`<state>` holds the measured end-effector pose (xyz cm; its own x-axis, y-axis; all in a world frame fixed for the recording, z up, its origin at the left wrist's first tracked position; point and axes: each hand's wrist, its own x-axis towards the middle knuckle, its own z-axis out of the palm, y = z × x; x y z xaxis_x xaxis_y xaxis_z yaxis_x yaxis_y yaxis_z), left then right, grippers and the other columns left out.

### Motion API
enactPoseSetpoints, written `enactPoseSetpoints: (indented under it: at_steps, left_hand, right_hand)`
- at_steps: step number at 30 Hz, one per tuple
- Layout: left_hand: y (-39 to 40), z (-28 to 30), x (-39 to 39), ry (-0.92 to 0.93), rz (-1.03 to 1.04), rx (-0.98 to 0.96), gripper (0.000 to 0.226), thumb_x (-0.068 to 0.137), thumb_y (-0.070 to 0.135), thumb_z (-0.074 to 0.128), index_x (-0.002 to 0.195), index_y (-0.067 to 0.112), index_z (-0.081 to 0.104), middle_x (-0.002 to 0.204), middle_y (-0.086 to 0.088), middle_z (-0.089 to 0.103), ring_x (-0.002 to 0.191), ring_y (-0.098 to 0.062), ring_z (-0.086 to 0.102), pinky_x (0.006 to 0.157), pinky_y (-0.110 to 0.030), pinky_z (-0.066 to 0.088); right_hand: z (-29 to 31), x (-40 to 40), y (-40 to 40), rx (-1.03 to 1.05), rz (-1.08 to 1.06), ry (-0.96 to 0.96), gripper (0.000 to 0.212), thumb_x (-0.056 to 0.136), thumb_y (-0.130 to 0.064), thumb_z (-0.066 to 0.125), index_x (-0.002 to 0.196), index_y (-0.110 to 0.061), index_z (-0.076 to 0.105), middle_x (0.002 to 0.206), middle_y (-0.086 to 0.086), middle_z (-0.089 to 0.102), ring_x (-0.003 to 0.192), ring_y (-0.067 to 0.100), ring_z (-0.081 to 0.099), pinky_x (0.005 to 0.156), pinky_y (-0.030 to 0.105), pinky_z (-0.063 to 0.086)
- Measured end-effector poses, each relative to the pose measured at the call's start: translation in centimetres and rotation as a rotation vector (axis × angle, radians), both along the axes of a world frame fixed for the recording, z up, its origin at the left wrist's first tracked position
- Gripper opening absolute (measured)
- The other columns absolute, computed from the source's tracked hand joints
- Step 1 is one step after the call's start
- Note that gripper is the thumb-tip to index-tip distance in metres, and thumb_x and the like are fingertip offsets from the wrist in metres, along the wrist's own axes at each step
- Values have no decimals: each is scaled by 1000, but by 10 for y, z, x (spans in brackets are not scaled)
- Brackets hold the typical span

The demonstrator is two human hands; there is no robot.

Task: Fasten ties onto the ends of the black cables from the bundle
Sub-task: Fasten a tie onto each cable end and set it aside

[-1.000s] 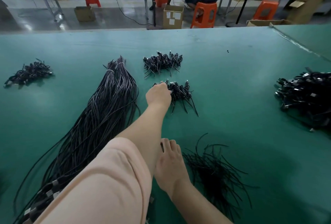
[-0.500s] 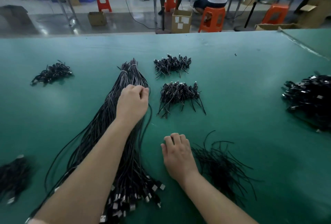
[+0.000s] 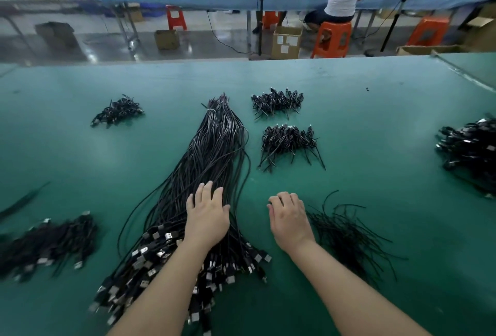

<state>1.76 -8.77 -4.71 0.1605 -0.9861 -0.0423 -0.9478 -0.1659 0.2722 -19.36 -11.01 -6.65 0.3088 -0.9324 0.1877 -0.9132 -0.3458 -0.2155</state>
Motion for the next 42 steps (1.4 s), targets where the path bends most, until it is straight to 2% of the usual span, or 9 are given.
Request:
enactPoseSetpoints:
  at_steps: [5,10,17,23,30,33,37,39,42]
  left_hand:
    - [-1,1,3,87,25,-47,55,103,41,47,153,23,36,166,-5,18,154,-23,7,125,-47,8]
    - [-4,3,9,203,46,-42,53,99,38,57,149,25,45,165,-2,23,154,-20,10,124,-44,7]
    - [-4,5,13,290,38,-62,48,98,33,61,143,23,52,163,-2,28,154,-19,13,124,-44,9]
    - [-3,8,11,295,43,-62,49,99,34,59,146,23,50,163,-2,28,154,-19,13,125,-44,9]
    - [15,30,-9,229,-99,-248,78,100,24,54,161,31,5,168,-2,-6,155,-20,-11,124,-43,-11]
    - [15,56,-31,257,-325,-410,60,101,21,55,157,24,32,167,-2,14,156,-19,3,126,-41,5]
    - [21,84,-54,392,-369,-476,22,105,18,50,115,8,67,120,-6,65,118,-24,56,101,-43,45]
    - [29,90,-60,360,-346,-540,23,106,23,48,87,12,58,90,1,58,85,-22,53,76,-39,46]
    - [38,93,-68,410,-309,-476,37,106,30,44,77,9,56,78,2,61,73,-20,57,67,-37,46]
  right_hand:
    - [19,13,12,78,-41,-70,39,107,-40,35,91,-17,61,88,-4,55,86,18,49,82,32,41]
    - [41,46,25,562,38,-112,47,89,-71,48,90,-27,62,84,-7,65,80,16,60,67,31,46]
    - [58,43,30,693,7,-200,23,94,-35,64,103,-17,73,91,1,73,86,21,68,78,33,56]
    - [80,28,34,724,-111,-564,17,102,-27,57,105,-21,72,73,-3,67,55,7,59,59,24,52]
    - [138,9,38,656,-12,-604,25,103,-31,51,98,-26,75,58,0,46,54,18,36,55,30,35]
    - [162,5,41,701,40,-649,28,103,-27,54,89,-17,75,57,-3,51,47,14,41,50,25,38]
    - [193,-7,42,778,100,-862,36,103,-30,55,76,-11,69,58,0,57,46,14,50,45,23,42]
    - [206,-15,40,847,100,-1060,42,104,-38,52,73,-11,66,60,2,59,47,15,52,44,22,45]
    - [212,-24,35,805,71,-1238,43,105,-36,48,76,-10,66,65,4,61,50,16,55,48,24,49]
